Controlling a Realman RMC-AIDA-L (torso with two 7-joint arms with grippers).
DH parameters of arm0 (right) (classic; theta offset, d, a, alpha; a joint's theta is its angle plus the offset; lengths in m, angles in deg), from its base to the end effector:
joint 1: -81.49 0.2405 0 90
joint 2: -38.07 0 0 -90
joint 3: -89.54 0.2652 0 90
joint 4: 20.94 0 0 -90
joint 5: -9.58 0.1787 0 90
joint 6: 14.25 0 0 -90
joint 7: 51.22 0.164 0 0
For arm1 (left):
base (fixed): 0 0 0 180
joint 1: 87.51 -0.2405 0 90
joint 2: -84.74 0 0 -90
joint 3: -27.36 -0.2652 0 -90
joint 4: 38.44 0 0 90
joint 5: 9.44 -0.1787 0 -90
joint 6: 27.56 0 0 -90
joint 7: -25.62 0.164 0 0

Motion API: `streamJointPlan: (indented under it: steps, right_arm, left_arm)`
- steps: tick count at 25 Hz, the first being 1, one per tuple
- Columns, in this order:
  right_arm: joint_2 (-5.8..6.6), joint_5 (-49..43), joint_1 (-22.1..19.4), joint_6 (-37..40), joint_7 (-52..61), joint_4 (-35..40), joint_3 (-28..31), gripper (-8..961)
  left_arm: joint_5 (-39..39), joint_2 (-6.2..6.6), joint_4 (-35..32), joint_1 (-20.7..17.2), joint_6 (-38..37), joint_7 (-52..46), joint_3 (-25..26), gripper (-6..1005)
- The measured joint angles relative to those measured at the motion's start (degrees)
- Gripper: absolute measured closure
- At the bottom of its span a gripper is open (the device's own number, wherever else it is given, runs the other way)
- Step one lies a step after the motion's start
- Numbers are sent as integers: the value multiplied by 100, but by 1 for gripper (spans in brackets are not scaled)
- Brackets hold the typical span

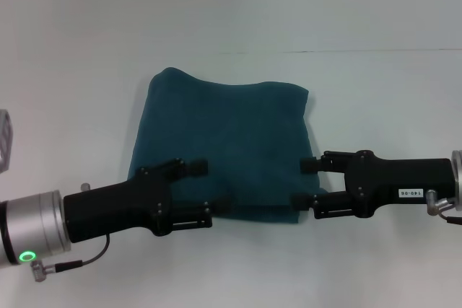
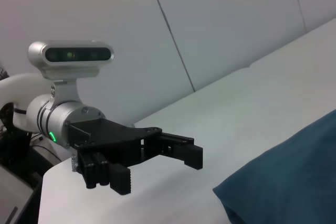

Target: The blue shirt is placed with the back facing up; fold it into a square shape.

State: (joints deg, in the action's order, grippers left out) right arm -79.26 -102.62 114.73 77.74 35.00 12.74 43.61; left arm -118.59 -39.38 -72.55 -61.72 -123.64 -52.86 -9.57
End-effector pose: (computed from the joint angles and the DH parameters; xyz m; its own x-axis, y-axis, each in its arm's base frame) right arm 0.2242 0.3113 -0.0325 0.7610 -0.4427 -0.4742 -0.4842 -0.8741 0.0388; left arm -0.2259 0.2767 -0.0461 0.6147 0.4116 0.6729 0.5262 -0.8495 0.0389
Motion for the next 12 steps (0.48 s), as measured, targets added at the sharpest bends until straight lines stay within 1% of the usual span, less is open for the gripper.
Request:
streamJointPlan:
  steps: [5, 12]
  right_arm:
    - [-8, -3, 6, -46, 0, -1, -48, 48]
    - [-57, -3, 56, -76, 0, -8, -143, 48]
  left_arm:
    - [-91, 5, -11, 14, 0, -18, -11, 53]
    - [-197, 15, -29, 28, -1, -18, -16, 53]
